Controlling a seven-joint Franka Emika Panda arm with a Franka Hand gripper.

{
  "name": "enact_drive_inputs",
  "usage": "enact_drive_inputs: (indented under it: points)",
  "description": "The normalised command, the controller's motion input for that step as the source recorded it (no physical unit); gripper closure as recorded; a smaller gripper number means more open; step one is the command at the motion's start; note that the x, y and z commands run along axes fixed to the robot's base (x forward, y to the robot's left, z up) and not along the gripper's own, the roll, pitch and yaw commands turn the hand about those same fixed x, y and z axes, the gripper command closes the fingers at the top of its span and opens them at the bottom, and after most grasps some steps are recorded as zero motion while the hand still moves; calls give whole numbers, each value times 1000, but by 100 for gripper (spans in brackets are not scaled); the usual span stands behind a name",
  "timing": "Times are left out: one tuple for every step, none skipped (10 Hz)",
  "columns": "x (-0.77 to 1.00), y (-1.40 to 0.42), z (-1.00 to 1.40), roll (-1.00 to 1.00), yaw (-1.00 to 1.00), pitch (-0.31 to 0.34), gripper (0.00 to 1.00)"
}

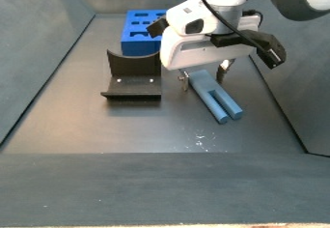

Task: Pick up the square-circle object. Move up. Place the square-circle object on the fixture. Regrasp the square-circle object. Move to above the board. Insert the square-circle object.
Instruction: Pick up the square-circle object.

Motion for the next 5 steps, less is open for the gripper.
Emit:
enact_drive_inputs:
  points:
    - [0,0,0,-9,0,0,0]
    - [0,0,0,0,0,0,100]
    - [0,0,0,0,0,0,100]
    - [0,0,0,0,0,0,100]
    - [0,0,0,0,0,0,100]
